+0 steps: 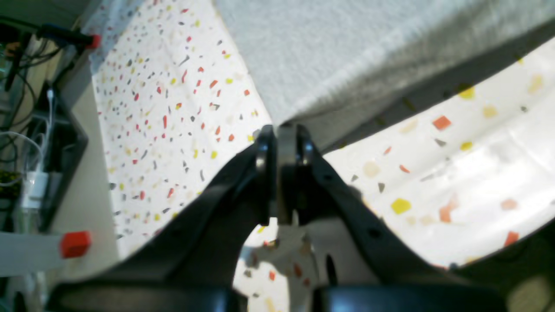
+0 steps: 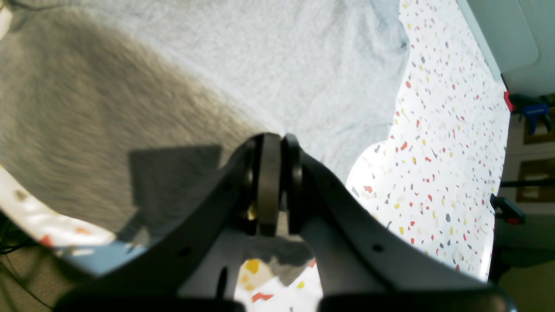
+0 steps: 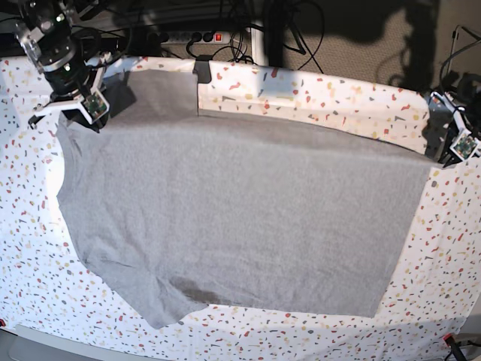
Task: Fold the T-shirt properly
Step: 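Lift the shoulder edge and fold it toward the hem with both grippers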
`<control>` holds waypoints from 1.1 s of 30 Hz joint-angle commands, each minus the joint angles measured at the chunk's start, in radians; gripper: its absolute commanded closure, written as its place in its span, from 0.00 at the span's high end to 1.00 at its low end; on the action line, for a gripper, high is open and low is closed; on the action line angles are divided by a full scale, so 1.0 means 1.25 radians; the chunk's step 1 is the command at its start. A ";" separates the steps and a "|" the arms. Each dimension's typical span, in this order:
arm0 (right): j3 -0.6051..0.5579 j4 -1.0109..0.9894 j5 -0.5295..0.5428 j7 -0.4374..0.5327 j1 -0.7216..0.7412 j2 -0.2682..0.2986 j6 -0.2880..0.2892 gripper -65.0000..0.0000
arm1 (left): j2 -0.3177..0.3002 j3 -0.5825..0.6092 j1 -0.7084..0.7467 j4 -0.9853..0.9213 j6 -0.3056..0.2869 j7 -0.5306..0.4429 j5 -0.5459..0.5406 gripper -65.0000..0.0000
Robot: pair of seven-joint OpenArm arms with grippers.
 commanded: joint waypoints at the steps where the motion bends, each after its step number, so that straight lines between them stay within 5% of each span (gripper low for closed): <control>1: 0.007 -0.004 0.006 0.022 0.015 0.012 -0.013 0.00 | -0.019 0.001 -0.022 -0.001 0.011 -0.018 -0.007 0.00; 11: -0.007 -0.138 0.064 0.060 0.138 0.011 0.021 0.00 | -0.012 0.177 -0.230 -0.183 0.012 -0.017 -0.006 0.00; 17: -0.048 -0.227 0.073 0.090 0.215 -0.015 0.052 0.00 | 0.042 0.185 -0.331 -0.281 0.011 -0.017 0.005 0.00; 23: -0.097 -0.285 0.071 0.090 0.285 -0.015 0.052 0.00 | 0.110 0.185 -0.390 -0.337 0.011 -0.018 0.108 0.00; 33: -0.130 -0.383 0.072 0.097 0.381 -0.019 0.066 0.00 | 0.122 0.185 -0.452 -0.399 0.010 -0.019 0.105 0.00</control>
